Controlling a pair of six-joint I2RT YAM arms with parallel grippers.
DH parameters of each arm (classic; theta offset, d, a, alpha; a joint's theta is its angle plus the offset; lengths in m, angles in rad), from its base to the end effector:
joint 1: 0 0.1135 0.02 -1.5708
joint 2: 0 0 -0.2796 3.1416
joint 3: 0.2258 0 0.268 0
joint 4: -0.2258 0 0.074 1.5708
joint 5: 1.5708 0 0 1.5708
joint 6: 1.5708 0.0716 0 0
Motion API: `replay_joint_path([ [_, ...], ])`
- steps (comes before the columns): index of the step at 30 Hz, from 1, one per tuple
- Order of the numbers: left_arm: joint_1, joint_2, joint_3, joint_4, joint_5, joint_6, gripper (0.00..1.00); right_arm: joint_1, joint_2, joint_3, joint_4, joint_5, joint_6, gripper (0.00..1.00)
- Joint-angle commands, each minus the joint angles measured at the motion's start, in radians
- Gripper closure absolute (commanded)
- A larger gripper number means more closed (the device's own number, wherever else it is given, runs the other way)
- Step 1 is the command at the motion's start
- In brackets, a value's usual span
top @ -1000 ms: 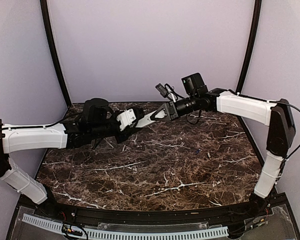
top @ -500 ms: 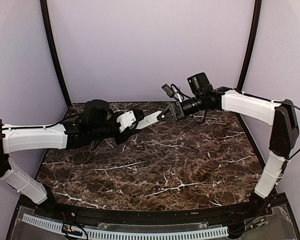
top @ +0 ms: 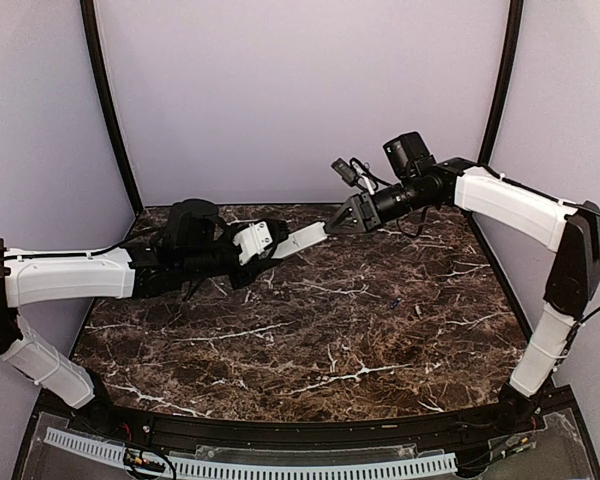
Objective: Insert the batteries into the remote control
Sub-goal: Remove the battery cover from the remote control.
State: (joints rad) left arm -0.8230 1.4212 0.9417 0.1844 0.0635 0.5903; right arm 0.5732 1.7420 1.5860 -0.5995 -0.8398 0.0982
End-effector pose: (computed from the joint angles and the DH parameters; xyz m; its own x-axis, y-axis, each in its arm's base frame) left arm 0.2530 -0.2794 0.2804 0.2660 0.5301 -0.8051 0.7523 0.4081 0.5172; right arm 0.3270 0.2745 0.3242 -0.6534 -0.3439 -0.6744 -0.7570 0.3022 0.5794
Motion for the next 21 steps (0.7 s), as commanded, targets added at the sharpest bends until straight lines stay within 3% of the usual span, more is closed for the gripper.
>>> replay_joint_path([
  [1, -0.004, -0.016, 0.015, 0.002, 0.017, 0.002, 1.0, -0.004, -0.023, 0.003, 0.002, 0.0, 0.012, 0.59],
  [5, -0.003, -0.015, 0.017, -0.001, 0.021, 0.002, 1.0, -0.004, -0.011, -0.004, 0.032, -0.028, 0.042, 0.72],
  [10, -0.004, -0.013, 0.018, -0.004, 0.025, 0.001, 1.0, -0.003, -0.005, -0.013, 0.065, -0.061, 0.063, 0.82],
  [21, -0.004, -0.009, 0.017, 0.001, 0.028, -0.004, 1.0, 0.004, 0.024, -0.031, 0.078, -0.047, 0.083, 0.81],
])
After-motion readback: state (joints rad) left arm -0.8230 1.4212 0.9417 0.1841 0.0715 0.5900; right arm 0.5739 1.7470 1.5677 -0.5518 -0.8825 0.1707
